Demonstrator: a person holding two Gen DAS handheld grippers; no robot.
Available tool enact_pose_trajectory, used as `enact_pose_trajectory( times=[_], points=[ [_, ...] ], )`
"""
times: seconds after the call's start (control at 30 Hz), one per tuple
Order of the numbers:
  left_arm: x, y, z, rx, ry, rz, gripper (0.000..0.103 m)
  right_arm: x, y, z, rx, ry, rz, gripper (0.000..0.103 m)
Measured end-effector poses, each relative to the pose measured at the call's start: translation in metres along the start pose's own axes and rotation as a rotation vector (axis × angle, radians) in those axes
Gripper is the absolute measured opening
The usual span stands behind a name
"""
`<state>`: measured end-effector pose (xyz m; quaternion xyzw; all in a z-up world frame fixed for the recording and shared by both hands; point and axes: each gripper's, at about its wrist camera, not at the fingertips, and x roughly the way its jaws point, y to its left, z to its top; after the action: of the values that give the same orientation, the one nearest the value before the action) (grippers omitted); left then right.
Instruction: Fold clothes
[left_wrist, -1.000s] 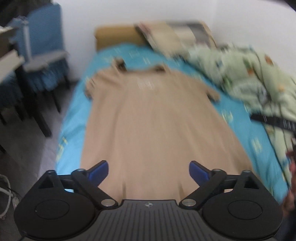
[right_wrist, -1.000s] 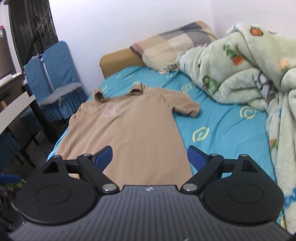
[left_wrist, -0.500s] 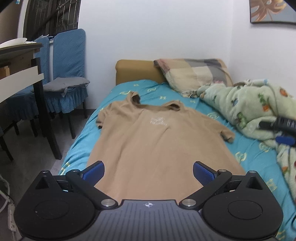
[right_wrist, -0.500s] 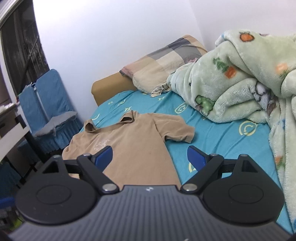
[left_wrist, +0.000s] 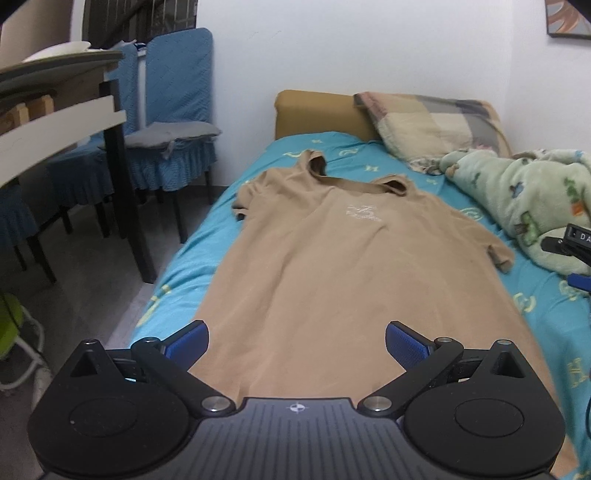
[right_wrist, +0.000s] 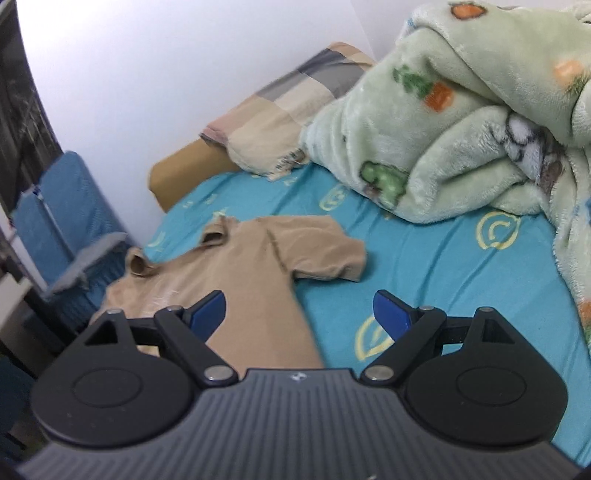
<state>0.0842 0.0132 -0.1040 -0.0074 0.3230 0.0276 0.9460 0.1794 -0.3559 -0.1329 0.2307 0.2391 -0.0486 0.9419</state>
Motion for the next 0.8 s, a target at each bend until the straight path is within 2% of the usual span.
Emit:
enact_pose_trajectory(
  times=[0.03,0.07,0.17,0.3,0.37,0.53,0.67,0.8],
  points=[
    [0.0,0.0,0.0,0.001,-0.001,0.012,0.103,0.006,-0.005,-0.001,0.02,0.011,0.004,0.082],
    [0.001,0.001,0.001,-0.002,0.0,0.017,0.103,0.012,-0.012,-0.001,0.054,0.022,0.012,0.081],
    [0.002,0.002,0.002,-0.027,-0.004,0.02,0.103,0.027,-0.034,-0.001,0.194,0.033,0.056,0.08],
    [0.004,0.004,0.004,-0.061,-0.012,0.016,0.103,0.053,-0.071,-0.005,0.444,0.038,0.142,0.08],
    [0.007,0.005,0.004,-0.075,-0.015,0.008,0.103,0.068,-0.085,-0.007,0.548,0.039,0.184,0.076],
    [0.019,0.008,0.003,-0.101,-0.023,-0.006,0.103,0.112,-0.102,-0.017,0.784,0.109,0.304,0.074],
    [0.034,0.012,0.004,-0.116,-0.017,-0.011,0.103,0.141,-0.094,-0.023,0.801,0.137,0.307,0.074],
    [0.048,0.015,0.003,-0.141,0.009,-0.018,0.103,0.162,-0.085,-0.018,0.779,0.087,0.314,0.072]
  ],
)
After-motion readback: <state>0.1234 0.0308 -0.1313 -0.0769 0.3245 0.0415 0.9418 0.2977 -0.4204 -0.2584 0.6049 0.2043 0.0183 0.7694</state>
